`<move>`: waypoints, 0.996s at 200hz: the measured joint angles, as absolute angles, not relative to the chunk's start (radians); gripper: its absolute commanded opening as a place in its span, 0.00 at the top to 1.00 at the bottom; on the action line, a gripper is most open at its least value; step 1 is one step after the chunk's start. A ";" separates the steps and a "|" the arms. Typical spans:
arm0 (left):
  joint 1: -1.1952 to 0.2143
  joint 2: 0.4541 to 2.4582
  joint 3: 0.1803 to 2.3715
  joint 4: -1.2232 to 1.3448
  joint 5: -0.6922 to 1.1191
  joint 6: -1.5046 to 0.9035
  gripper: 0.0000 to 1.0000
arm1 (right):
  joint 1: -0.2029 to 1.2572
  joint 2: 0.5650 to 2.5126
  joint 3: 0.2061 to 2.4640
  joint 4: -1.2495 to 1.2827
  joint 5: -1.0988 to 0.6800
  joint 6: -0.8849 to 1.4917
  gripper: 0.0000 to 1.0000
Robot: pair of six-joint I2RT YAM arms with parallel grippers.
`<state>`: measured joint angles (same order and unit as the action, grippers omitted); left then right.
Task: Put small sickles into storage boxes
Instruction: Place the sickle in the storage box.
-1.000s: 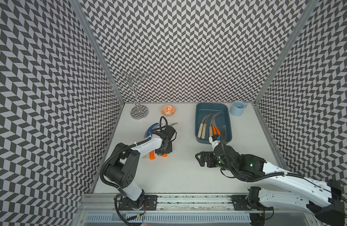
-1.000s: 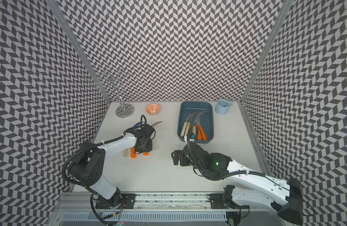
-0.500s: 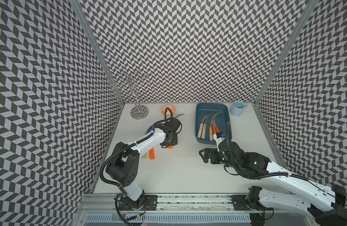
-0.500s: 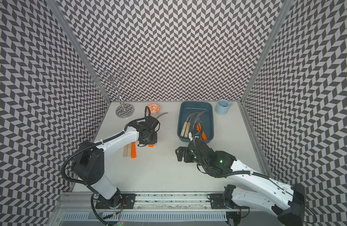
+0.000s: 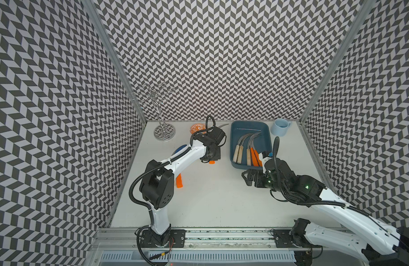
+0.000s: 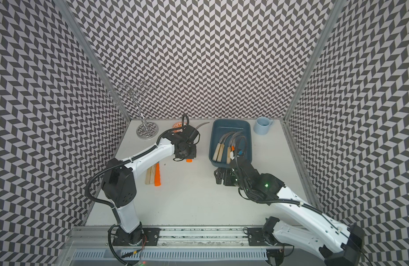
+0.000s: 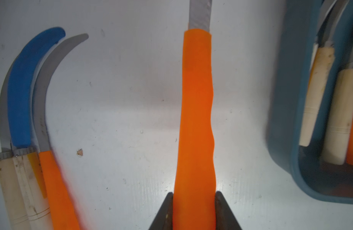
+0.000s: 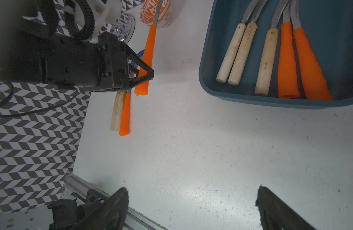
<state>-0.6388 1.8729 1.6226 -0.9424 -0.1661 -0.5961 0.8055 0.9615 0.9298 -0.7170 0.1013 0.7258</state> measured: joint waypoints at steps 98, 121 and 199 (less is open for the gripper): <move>-0.726 2.135 2.027 -1.038 -0.136 -0.627 1.00 | 0.659 0.961 0.961 -0.786 0.053 0.649 0.00; -0.745 2.201 2.112 -1.050 -0.120 -0.638 1.00 | 0.637 0.960 0.961 -0.797 0.046 0.633 0.00; -0.785 2.352 2.260 -1.012 -0.041 -0.675 1.00 | 0.588 0.932 0.959 -0.821 0.009 0.601 0.01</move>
